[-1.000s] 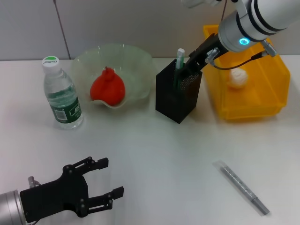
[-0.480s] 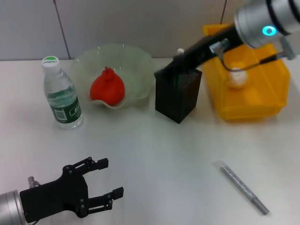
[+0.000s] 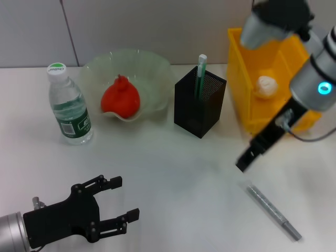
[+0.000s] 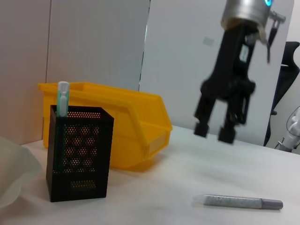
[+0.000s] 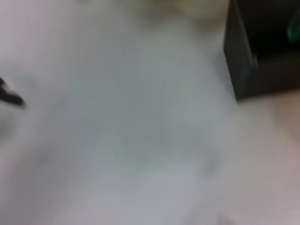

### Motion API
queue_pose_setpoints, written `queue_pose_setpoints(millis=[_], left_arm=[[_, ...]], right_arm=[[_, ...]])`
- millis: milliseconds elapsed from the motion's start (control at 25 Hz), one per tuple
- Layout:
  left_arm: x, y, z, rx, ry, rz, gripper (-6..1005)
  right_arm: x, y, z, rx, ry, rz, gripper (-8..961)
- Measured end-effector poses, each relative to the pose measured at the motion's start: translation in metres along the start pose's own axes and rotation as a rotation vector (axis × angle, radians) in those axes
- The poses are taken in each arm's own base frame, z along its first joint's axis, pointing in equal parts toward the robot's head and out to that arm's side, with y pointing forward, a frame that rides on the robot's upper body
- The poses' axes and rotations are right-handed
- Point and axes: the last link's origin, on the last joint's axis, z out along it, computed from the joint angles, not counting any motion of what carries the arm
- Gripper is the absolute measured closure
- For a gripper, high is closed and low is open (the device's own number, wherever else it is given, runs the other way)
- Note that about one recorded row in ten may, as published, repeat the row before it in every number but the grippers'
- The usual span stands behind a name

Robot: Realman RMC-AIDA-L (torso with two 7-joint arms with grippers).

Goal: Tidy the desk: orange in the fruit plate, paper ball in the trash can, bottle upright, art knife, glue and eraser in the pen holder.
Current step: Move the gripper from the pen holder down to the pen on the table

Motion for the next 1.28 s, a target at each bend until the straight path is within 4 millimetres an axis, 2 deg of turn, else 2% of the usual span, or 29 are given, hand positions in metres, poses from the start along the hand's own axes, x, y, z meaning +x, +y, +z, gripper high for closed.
queue_pose_setpoints(millis=[240, 760, 1280], left_arm=[[0.000, 0.000, 0.001, 0.000, 0.000, -0.003, 152], [-0.002, 0.002, 0.004, 0.002, -0.004, -0.011, 152], [-0.003, 0.002, 0.004, 0.003, -0.005, -0.008, 152]], right_arm=[[0.008, 0.001, 0.024, 0.050, 0.119, 0.004, 204], [0.017, -0.002, 0.052, 0.076, 0.188, -0.003, 227], [0.020, -0.004, 0.065, 0.089, 0.209, -0.006, 249]])
